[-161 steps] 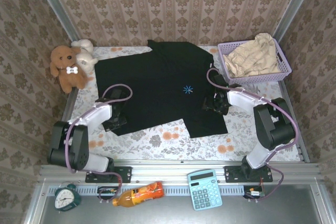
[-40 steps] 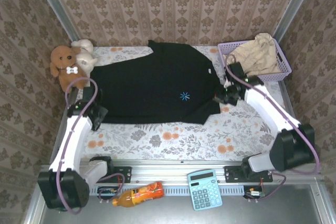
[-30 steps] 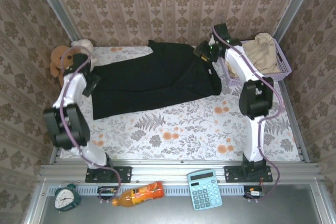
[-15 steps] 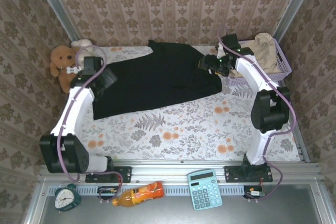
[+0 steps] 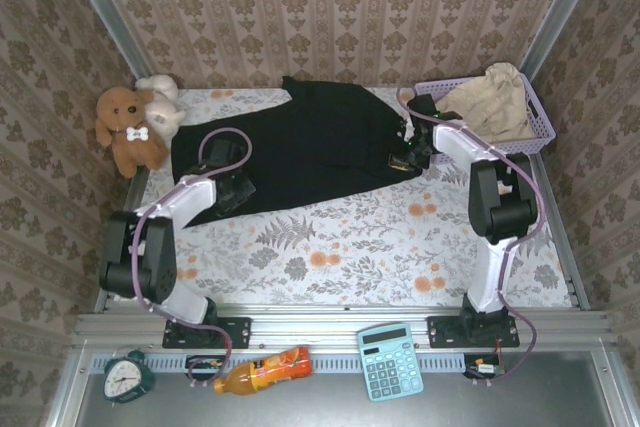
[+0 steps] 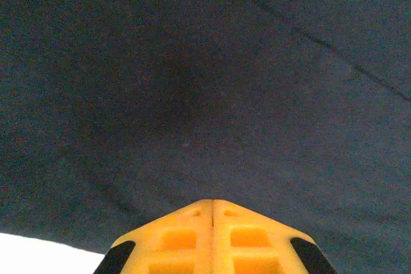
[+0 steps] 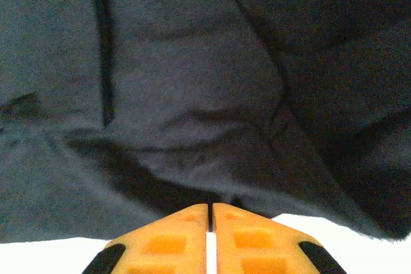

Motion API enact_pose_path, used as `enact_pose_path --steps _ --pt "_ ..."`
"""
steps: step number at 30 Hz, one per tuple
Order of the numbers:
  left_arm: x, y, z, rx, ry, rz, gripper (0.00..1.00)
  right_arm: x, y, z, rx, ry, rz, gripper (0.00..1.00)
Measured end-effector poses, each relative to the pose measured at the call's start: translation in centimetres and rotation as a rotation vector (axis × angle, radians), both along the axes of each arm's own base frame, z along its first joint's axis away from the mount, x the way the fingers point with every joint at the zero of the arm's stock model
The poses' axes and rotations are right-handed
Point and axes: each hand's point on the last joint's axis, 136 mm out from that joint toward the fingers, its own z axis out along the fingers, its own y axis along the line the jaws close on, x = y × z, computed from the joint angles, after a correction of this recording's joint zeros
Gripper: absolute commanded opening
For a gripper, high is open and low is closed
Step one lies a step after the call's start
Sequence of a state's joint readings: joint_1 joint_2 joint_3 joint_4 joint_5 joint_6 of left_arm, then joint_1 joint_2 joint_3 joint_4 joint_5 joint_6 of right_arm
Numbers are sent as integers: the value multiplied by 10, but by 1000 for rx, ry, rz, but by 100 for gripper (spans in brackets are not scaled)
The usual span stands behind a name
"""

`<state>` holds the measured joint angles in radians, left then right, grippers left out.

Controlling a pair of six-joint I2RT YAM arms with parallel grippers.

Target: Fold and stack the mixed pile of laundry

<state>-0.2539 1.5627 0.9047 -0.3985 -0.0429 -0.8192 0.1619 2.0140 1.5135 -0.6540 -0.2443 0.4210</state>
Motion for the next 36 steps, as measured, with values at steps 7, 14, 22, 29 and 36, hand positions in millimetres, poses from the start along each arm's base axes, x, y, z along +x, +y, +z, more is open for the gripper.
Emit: enact_pose_path --steps 7,14,22,29,36 --pt "-8 9 -32 42 63 47 0 0 -11 -38 -62 78 -74 16" --pt "-54 18 -34 47 68 67 0 -53 -28 -42 -118 135 -90 16" --pt "-142 30 -19 60 110 83 0 -165 -50 -42 -159 267 -111 18" --pt "-157 48 15 56 19 136 14 -186 -51 4 -126 186 -124 51" --pt "-109 31 44 78 4 66 19 -143 -16 43 -32 48 -64 53"
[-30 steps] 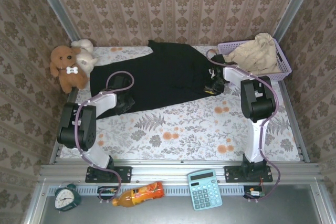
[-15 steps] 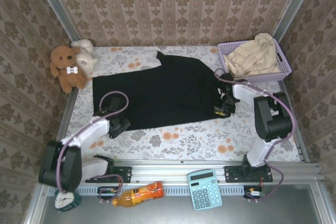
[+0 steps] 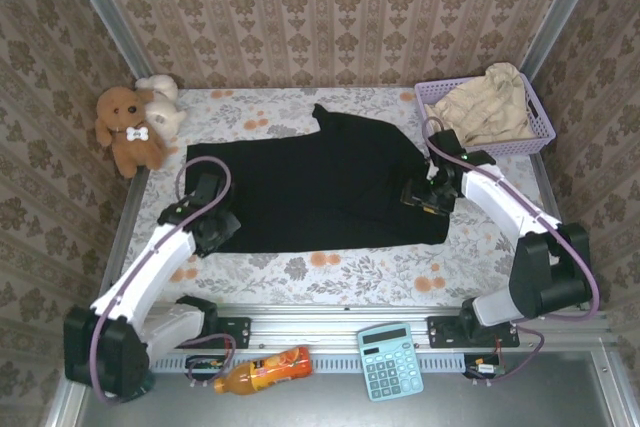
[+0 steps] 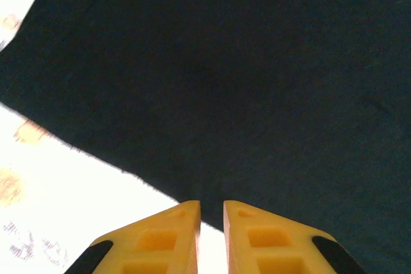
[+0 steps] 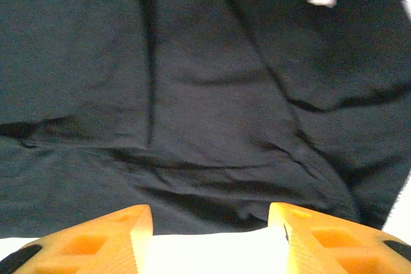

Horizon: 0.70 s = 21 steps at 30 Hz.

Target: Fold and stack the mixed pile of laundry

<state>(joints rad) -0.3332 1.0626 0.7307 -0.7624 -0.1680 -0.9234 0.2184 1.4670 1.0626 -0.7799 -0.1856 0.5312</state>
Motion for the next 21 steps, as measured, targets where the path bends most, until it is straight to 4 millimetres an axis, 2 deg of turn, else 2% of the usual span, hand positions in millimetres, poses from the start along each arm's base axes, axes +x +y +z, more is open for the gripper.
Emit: enact_pose_path --steps 3,7,14,21 --pt "15 -6 -3 0 -5 -19 19 10 23 -7 21 -3 39 53" --pt "29 -15 -12 -5 0 -36 18 16 45 -29 35 27 57 52" --pt "40 -27 -26 -9 32 -76 18 26 56 -62 38 70 20 47" --pt "39 -30 -28 -19 41 -93 16 34 61 -72 50 66 -6 25"
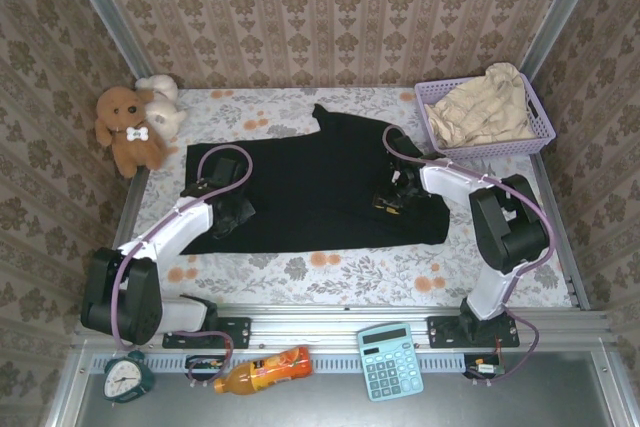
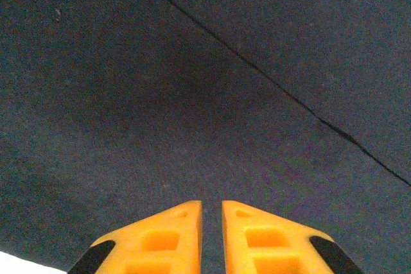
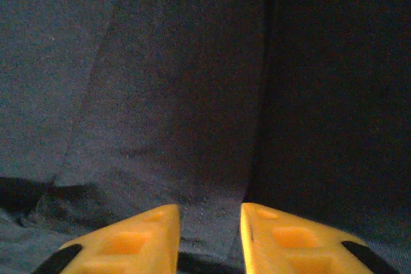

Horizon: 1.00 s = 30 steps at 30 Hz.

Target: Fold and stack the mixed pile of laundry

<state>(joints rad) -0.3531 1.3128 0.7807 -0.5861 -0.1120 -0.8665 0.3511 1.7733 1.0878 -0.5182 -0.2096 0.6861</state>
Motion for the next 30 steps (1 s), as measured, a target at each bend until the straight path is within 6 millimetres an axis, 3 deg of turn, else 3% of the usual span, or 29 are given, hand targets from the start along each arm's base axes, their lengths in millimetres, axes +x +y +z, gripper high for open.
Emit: enact_pose_path --steps 5,9,15,17,19,21,26,30 --pt "-2 -1 -3 -8 6 -4 15 3 2 -1 1 0 -4 0" --pt "-8 1 -6 -6 16 -5 14 19 8 10 18 -33 -19 0" --pt "-13 0 2 -21 -14 -12 15 70 26 50 67 -159 -21 0" --pt "-14 -6 7 -37 -29 -32 26 77 29 58 74 -182 -19 15" --pt "-15 -14 12 -63 -44 -58 48 79 27 59 58 -186 -14 31" --pt "-15 -25 17 -92 -63 -87 62 76 24 55 37 -181 -3 40" --pt "-18 -66 19 -160 -93 -215 67 54 -2 26 -44 -108 8 46" --pt "-18 -92 3 -179 -67 -283 66 53 -26 19 -80 -86 -6 50"
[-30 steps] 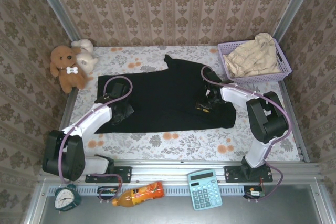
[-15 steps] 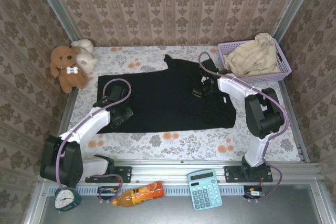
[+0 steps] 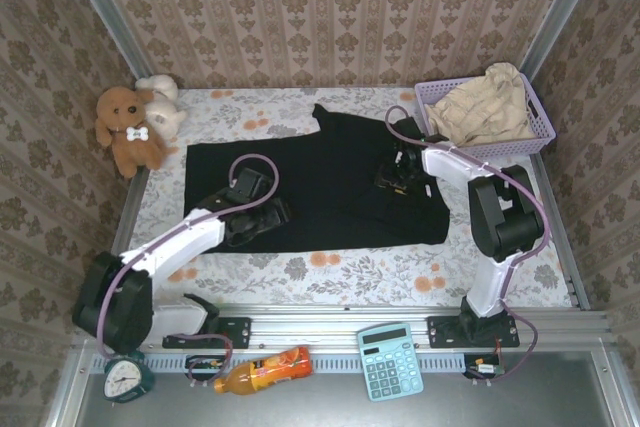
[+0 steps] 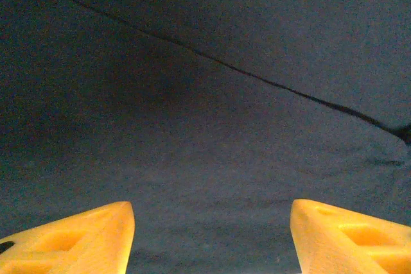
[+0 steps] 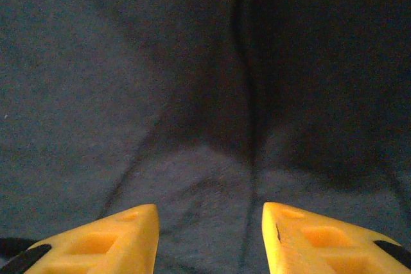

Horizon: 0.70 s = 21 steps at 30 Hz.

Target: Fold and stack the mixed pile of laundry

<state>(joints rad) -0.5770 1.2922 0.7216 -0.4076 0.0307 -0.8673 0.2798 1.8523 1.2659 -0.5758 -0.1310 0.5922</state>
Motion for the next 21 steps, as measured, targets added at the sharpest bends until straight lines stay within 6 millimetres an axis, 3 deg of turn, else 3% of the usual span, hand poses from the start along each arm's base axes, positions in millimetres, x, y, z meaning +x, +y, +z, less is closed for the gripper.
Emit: enact_pose_path --steps 3,7,13,17,21 --pt "-1 -12 -24 30 52 -33 65 4 -8 0 -18 -10 3 51" --pt "2 -15 -47 79 110 -37 64 13 -3 -4 -17 -14 25 52" --pt "13 -21 -48 88 109 -40 64 29 11 -7 51 -25 19 53" --pt "13 -21 -49 95 112 -41 64 69 21 5 160 -74 -51 54" --pt "12 -21 -49 103 112 -48 64 112 13 25 252 -152 -155 55"
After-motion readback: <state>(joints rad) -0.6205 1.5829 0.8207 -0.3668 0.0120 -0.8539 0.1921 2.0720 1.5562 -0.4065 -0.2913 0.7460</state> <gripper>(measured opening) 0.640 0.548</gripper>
